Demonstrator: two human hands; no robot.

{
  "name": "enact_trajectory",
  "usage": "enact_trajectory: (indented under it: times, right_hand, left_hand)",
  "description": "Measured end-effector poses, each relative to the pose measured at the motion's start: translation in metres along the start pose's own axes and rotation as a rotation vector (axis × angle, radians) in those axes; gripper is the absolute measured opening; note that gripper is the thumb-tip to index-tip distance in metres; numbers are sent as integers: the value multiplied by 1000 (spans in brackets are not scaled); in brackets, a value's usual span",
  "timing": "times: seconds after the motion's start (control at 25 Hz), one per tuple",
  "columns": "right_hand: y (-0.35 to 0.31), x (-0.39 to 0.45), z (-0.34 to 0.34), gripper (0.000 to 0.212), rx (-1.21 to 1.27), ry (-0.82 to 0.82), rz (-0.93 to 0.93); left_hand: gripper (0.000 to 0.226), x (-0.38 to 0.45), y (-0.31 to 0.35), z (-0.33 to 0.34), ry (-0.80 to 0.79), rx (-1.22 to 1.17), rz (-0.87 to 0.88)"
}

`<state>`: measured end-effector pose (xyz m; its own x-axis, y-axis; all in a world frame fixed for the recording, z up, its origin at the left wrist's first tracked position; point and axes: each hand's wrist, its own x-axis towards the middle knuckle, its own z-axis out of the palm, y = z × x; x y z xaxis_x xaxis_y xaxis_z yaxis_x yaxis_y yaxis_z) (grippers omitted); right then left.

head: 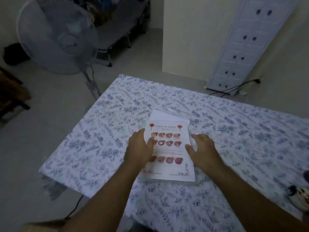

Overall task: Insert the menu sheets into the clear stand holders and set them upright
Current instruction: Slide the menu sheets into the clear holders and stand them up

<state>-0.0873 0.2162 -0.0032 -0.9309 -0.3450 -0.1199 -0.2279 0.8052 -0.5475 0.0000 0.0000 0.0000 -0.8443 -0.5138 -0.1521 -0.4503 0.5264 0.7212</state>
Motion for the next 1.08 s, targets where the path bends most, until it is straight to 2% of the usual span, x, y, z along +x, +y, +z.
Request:
enact_trajectory:
  times: [0.16,0.24,0.4,0.48,0.68,0.96,1.08]
  right_hand:
    - [-1,21,32,33,84,-18,277]
    - [-4,30,43,28,200,35,437]
    - [5,37,61,29,306,159,620]
    - [2,36,62,27,382,155,674]
    - [14,14,35,22,506,134,670]
    - [77,-63,-64,14,587,449,555]
    - [109,-79,-93,8,694,573,468]
  left_hand:
    - [47,41,-27,12,-121,-181,-252]
    - [44,58,-41,20,-185,-214,-327]
    - [23,79,-69,28,-179,-332,-448]
    - [24,79,-69,27,-182,-367,-484]
    - [22,64,-48,22,-231,-271,-365]
    - [25,3,64,46,-266,-344,19]
    - [24,-6,101,70,-263,-390,121]
